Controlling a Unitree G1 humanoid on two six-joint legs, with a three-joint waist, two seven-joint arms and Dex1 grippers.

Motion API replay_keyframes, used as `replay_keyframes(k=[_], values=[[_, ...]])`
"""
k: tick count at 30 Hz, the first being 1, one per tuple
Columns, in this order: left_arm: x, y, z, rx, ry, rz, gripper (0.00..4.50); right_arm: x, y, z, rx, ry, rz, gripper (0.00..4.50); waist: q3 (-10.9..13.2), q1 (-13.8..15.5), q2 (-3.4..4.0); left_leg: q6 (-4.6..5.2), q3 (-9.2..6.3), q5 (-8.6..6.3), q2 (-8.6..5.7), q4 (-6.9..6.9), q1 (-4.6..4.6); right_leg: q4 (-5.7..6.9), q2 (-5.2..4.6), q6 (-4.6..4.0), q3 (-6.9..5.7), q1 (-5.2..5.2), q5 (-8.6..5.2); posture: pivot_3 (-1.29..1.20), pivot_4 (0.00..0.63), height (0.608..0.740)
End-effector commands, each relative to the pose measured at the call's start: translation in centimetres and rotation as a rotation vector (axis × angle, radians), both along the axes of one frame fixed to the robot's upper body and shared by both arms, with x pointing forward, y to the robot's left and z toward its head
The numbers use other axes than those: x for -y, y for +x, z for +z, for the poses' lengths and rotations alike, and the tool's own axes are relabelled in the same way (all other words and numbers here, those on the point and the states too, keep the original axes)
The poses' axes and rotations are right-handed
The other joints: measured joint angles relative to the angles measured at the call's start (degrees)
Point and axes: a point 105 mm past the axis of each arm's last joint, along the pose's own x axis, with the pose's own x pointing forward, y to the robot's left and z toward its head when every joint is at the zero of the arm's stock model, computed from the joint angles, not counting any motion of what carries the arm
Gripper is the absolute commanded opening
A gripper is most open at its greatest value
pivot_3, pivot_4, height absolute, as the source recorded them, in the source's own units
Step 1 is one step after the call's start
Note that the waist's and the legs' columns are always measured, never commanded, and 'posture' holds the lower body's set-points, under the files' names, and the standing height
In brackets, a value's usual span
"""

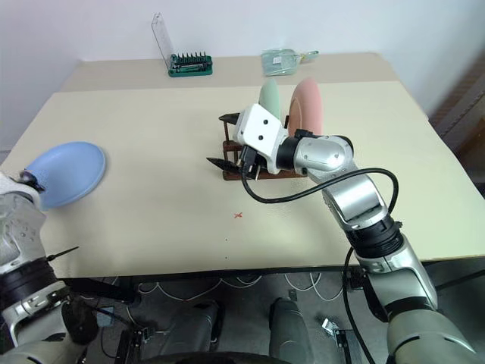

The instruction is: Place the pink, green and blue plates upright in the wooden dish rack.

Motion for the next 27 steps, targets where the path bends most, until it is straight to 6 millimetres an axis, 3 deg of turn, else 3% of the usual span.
replay_keyframes(k=[1,4,5,7,11,14,16,18,20,23,27], values=[[-0.6,-0.7,-0.9,0.016,-0.123,0.052,2.7,0.0,-0.3,0.6,0.041,0.014,0.003,4.11,-0.02,-0.02,-0.11,-0.02,-0.01,0.01,0.01,-0.01,0.0,0.01,0.0,0.0,-0.01,-0.02,0.0,0.0,0.15,0.74],[-0.5,-0.8,-1.5,0.011,-0.17,0.063,2.7,0.0,-0.3,0.5,0.037,0.016,-0.002,4.11,-0.02,-0.08,-0.12,-0.04,0.01,0.02,0.01,-0.01,0.0,0.01,0.0,-0.01,-0.01,-0.03,0.01,0.0,0.15,0.74],[-0.6,-0.8,-1.4,0.025,-0.17,0.077,2.47,0.1,-0.3,0.4,0.035,0.017,-0.01,4.11,-0.02,-0.07,-0.12,-0.06,0.01,0.03,0.01,-0.02,0.0,0.01,0.01,-0.02,-0.01,-0.04,0.01,0.0,0.15,0.74],[-0.7,-0.7,-1.2,0.042,-0.167,0.091,1.92,0.3,-0.3,0.3,0.032,0.017,-0.022,4.11,-0.03,-0.07,-0.13,-0.1,0.01,0.05,0.01,-0.03,0.0,0.01,0.01,-0.03,-0.01,-0.04,0.02,0.0,0.15,0.74],[0.1,0.9,0.1,0.093,-0.128,0.025,0.03,0.3,-0.4,0.4,0.038,0.015,-0.03,4.11,-0.03,-0.02,-0.13,-0.11,0.02,0.06,0.01,-0.03,0.0,0.01,0.0,-0.04,-0.01,-0.04,0.02,0.0,0.15,0.74],[0.8,2.2,1.8,0.168,-0.08,-0.039,0.03,0.3,-0.4,0.5,0.042,0.016,-0.032,4.11,-0.03,0.08,-0.13,-0.14,0.03,0.08,0.0,-0.03,0.0,0.01,0.0,-0.05,-0.01,-0.03,0.03,0.0,0.15,0.74],[2.0,3.6,5.4,0.305,0.029,-0.121,0.03,0.3,-0.3,0.6,0.054,0.009,-0.031,4.11,-0.02,0.16,-0.23,-0.14,0.03,0.08,-0.01,-0.02,-0.01,-0.01,-0.01,-0.05,-0.01,-0.01,0.03,0.0,0.15,0.74],[6.2,5.6,11.7,0.464,0.273,-0.324,0.03,0.0,0.1,0.4,0.114,-0.045,-0.038,4.11,0.04,0.26,-0.35,-0.17,0.01,0.09,0.0,-0.02,-0.02,-0.01,0.0,-0.06,-0.02,-0.01,0.04,0.0,0.15,0.74],[9.8,6.4,15.0,0.552,0.401,-0.46,0.03,-0.3,0.6,-0.1,0.187,-0.105,-0.048,4.11,0.05,0.41,-0.58,-0.26,-0.03,0.15,0.0,-0.01,-0.11,-0.04,0.0,-0.11,-0.08,-0.04,0.07,0.0,0.15,0.74],[14.0,6.8,17.9,0.662,0.459,-0.581,0.03,-0.6,1.4,-0.2,0.33,-0.166,-0.073,4.11,0.03,0.08,-0.6,-0.47,0.05,0.26,-0.02,-0.01,-0.11,-0.12,-0.02,-0.11,-0.05,-0.02,0.08,0.0,0.15,0.74],[16.2,7.1,18.9,0.678,0.48,-0.658,0.03,-0.8,2.5,0.4,0.474,-0.199,-0.115,4.11,0.02,-1.4,-0.5,-0.5,0.22,0.28,0.06,-0.18,0.03,-0.06,-0.02,-0.11,0.01,-0.14,0.08,0.0,0.15,0.74]])
